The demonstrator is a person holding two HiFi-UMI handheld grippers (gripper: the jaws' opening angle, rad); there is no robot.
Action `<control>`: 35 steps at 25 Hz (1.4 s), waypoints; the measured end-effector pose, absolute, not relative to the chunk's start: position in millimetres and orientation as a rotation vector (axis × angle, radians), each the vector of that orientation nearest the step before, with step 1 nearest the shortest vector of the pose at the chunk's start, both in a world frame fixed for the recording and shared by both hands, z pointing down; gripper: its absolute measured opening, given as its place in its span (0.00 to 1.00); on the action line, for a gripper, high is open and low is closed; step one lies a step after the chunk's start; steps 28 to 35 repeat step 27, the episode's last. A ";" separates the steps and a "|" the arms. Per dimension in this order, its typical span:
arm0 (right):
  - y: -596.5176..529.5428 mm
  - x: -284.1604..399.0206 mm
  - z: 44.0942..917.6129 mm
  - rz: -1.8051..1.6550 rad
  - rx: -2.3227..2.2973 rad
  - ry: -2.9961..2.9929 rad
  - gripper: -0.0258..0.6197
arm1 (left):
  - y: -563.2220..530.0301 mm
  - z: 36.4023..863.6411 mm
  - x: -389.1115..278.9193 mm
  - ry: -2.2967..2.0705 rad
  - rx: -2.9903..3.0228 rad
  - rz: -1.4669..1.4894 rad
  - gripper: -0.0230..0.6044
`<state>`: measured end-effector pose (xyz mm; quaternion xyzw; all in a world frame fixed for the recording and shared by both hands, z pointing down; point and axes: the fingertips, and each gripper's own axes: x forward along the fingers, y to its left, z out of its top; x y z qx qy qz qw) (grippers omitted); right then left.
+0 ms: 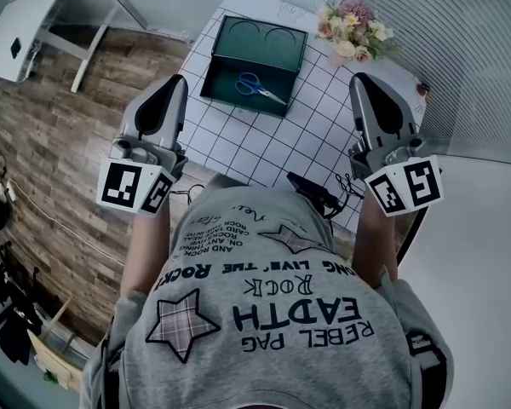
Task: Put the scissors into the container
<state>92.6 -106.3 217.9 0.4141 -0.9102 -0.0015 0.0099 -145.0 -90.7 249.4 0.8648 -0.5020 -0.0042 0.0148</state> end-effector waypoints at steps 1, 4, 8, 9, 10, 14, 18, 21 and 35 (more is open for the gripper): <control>-106.3 92.6 218.4 -0.006 1.293 -2.841 0.06 | -90.7 249.8 -144.7 -1.562 2.691 -0.012 0.05; -106.6 92.8 220.0 -0.003 1.291 -2.840 0.06 | -90.8 250.8 -144.3 -1.563 2.690 -0.010 0.05; -107.7 93.2 221.4 0.002 1.290 -2.839 0.06 | -91.6 251.5 -144.2 -1.566 2.687 -0.007 0.05; -108.1 93.2 221.8 0.004 1.289 -2.838 0.06 | -91.9 251.9 -144.1 -1.565 2.686 -0.006 0.05; -108.5 93.2 222.1 0.006 1.288 -2.838 0.06 | -92.1 252.3 -143.9 -1.565 2.684 -0.005 0.05; -109.4 93.0 222.7 0.009 1.284 -2.839 0.06 | -92.4 253.3 -142.8 -1.563 2.683 -0.003 0.05; -109.8 92.7 223.0 0.008 1.282 -2.838 0.06 | -92.6 253.4 -143.1 -1.566 2.681 -0.002 0.05; -109.4 92.5 223.7 0.010 1.282 -2.836 0.06 | -92.3 254.1 -143.7 -1.567 2.678 0.000 0.05; -109.0 93.8 224.6 0.010 1.284 -2.835 0.06 | -92.0 255.1 -142.8 -1.567 2.678 0.002 0.05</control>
